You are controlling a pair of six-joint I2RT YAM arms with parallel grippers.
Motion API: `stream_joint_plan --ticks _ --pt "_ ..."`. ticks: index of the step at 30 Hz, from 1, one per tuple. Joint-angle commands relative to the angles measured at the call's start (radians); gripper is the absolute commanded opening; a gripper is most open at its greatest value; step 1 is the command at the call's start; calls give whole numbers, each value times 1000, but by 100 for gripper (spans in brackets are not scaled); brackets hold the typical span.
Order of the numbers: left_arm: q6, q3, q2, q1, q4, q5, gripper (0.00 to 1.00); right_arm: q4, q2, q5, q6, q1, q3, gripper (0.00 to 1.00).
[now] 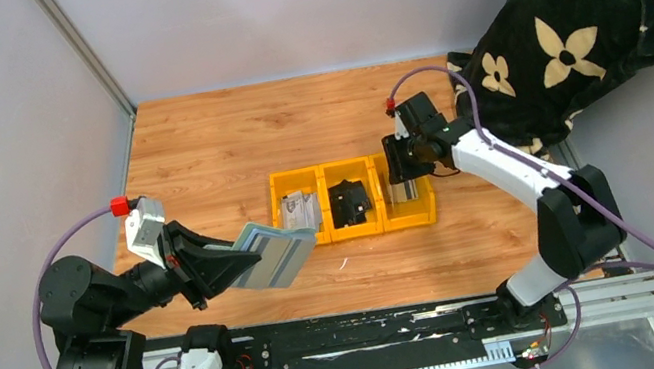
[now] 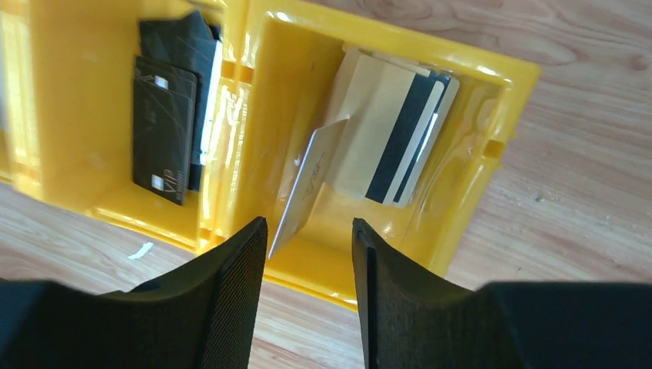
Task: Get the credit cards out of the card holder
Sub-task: Place the credit card in the storage box, then remove the credit card from the card holder.
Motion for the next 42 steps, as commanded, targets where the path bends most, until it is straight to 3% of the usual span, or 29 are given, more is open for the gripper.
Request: stream_joint_plan --ticks 1,4,7,10,14,16,20,25,29,37,42 --pt "-23 26 -1 -2 51 32 0 -8 -147 57 24 4 30 55" --pt "-25 32 4 -2 58 31 0 -2 -262 40 51 29 40 61" --pt "-50 34 10 -2 94 19 0 105 -407 -107 128 43 -15 71" --pt "-123 10 12 -2 187 -5 0 383 -572 -280 265 70 -185 73" --pt "-254 -23 33 -2 341 -22 0 885 -730 -420 493 156 -388 74" --pt "-309 -35 45 -2 399 -23 0 1029 -748 -409 520 244 -437 75" --pt "-386 -41 62 -1 473 -12 0 1149 -695 -381 468 425 -441 75" --pt "-431 -20 70 -2 501 0 0 1383 -578 -398 498 526 -443 76" --pt "-482 -21 68 -2 545 18 0 1432 -505 -387 498 569 -421 75" --pt "-506 -3 70 -2 553 34 0 1439 -456 -366 468 623 -396 55" --pt "-508 -5 65 -2 553 34 0 1437 -453 -368 478 638 -386 54"
